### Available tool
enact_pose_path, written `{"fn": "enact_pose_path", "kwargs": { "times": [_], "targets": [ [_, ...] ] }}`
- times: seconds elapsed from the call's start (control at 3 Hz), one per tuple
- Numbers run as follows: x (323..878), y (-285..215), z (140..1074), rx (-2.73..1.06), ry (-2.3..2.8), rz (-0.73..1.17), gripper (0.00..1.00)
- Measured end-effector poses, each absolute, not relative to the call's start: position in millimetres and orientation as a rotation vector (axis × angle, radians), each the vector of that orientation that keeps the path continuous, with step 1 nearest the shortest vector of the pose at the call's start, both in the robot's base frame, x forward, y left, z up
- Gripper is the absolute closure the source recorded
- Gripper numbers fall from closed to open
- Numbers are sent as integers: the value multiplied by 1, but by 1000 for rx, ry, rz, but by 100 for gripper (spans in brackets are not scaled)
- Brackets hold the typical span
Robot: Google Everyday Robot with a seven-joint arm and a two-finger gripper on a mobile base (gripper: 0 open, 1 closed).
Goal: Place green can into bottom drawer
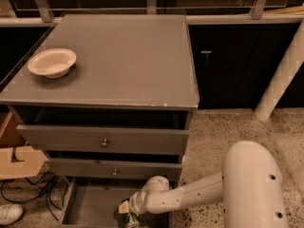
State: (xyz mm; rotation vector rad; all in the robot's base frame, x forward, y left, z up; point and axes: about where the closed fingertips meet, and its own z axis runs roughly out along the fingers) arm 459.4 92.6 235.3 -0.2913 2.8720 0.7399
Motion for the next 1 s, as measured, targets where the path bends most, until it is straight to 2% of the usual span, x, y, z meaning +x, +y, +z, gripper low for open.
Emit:
{"fn": "enact_pose_path", "kwargs": {
  "times": [1.0],
  "targets": [
    [479, 95, 215, -170, 2834, 747, 100]
  ]
}}
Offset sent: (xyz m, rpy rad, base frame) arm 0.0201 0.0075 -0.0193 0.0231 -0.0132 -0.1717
